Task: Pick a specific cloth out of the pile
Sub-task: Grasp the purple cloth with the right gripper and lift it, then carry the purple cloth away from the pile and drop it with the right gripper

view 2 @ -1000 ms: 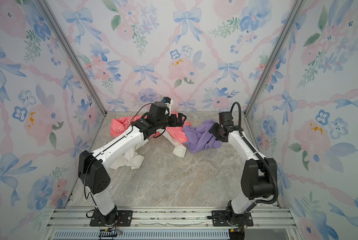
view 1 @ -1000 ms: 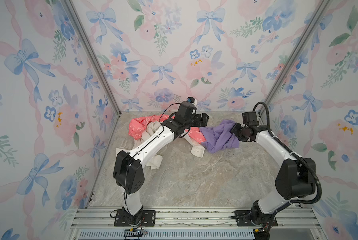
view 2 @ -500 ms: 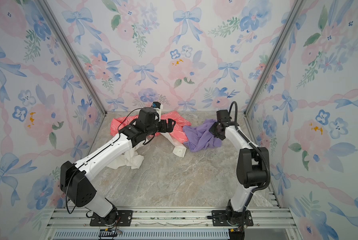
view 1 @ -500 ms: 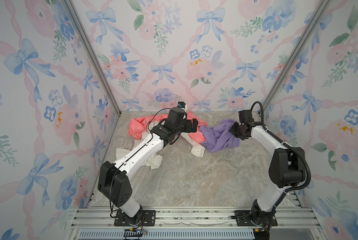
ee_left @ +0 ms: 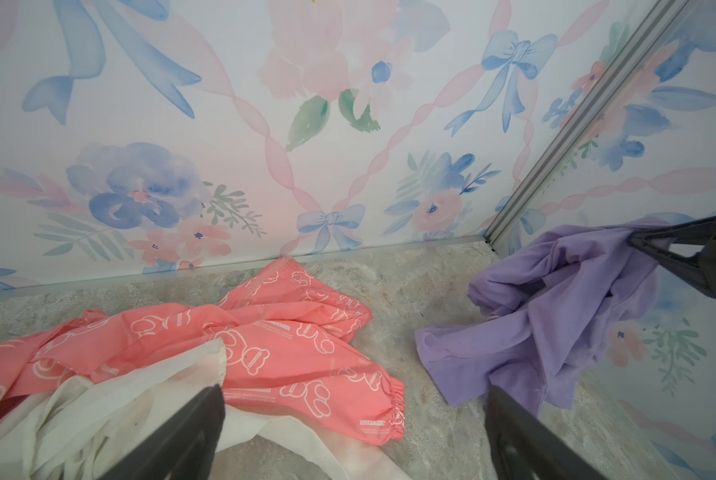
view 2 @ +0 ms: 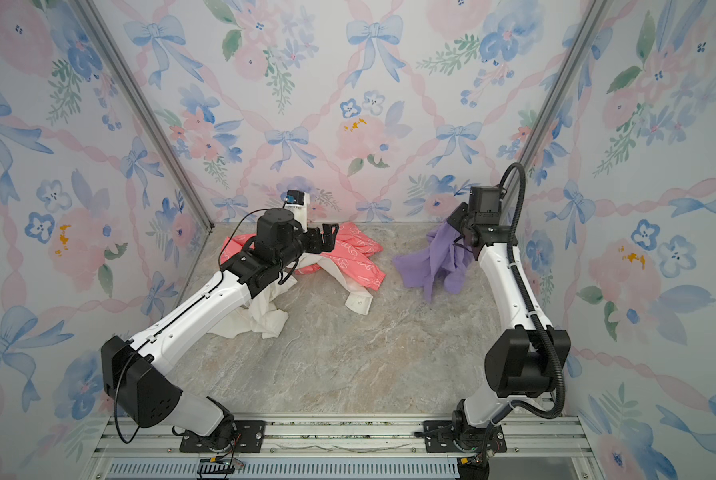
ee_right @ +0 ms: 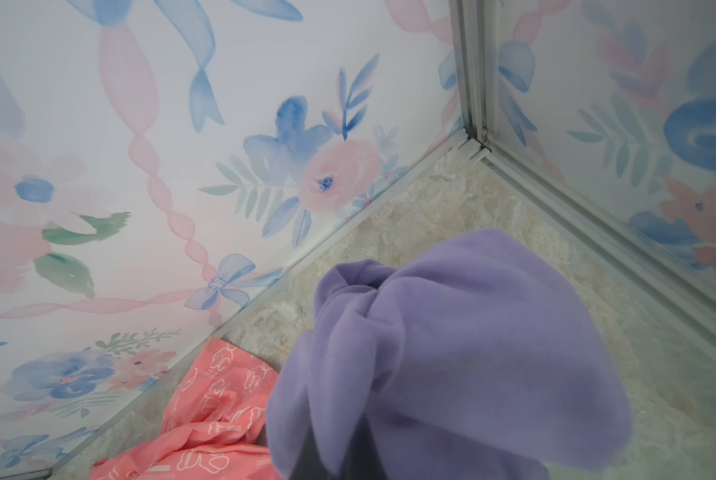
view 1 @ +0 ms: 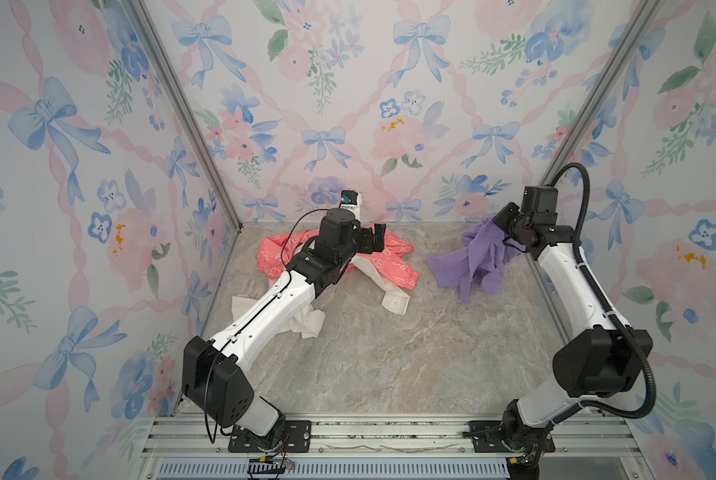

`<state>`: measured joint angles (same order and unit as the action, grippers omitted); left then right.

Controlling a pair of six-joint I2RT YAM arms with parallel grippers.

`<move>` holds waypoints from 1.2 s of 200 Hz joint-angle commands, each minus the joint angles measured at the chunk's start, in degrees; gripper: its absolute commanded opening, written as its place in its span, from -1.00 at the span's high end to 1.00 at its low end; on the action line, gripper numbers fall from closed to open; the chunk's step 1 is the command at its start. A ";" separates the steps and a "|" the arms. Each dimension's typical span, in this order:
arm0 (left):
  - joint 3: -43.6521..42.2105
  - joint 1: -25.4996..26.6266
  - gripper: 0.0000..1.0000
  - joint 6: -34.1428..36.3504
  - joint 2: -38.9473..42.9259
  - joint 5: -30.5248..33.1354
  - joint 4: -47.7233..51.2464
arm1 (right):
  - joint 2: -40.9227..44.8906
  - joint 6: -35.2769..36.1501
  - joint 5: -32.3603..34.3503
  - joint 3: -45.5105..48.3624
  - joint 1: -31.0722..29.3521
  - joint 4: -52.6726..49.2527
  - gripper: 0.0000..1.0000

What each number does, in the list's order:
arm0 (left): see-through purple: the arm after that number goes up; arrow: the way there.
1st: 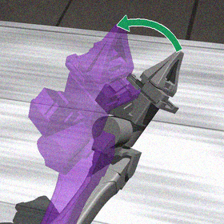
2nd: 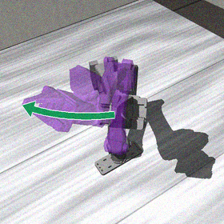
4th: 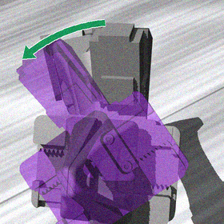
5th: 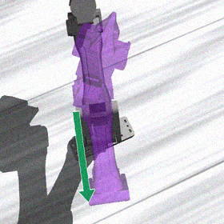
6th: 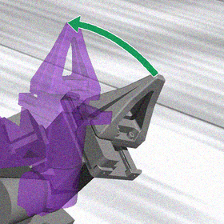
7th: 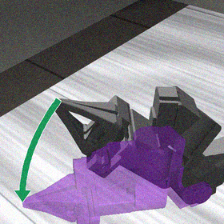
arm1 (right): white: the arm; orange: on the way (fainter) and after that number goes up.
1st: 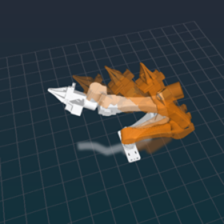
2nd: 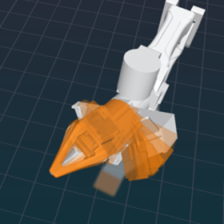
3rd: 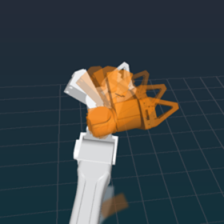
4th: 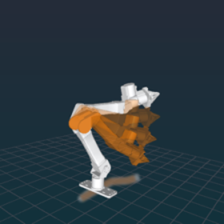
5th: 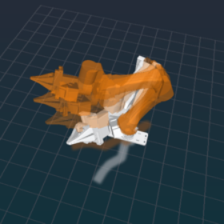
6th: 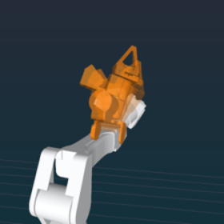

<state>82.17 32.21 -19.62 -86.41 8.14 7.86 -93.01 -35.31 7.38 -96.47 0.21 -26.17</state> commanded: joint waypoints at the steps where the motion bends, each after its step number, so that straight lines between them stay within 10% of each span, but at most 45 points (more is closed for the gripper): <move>1: -1.40 -0.64 -0.96 2.06 1.08 1.21 -3.80 | 1.14 5.78 0.02 -5.09 0.40 3.76 1.00; 240: -10.45 -2.81 -0.96 2.31 5.72 5.11 -14.22 | -15.92 7.45 3.29 12.37 3.83 -20.83 0.74</move>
<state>72.51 29.91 -17.56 -82.00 12.03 -4.73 -105.69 -28.69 9.93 -84.29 3.51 -40.40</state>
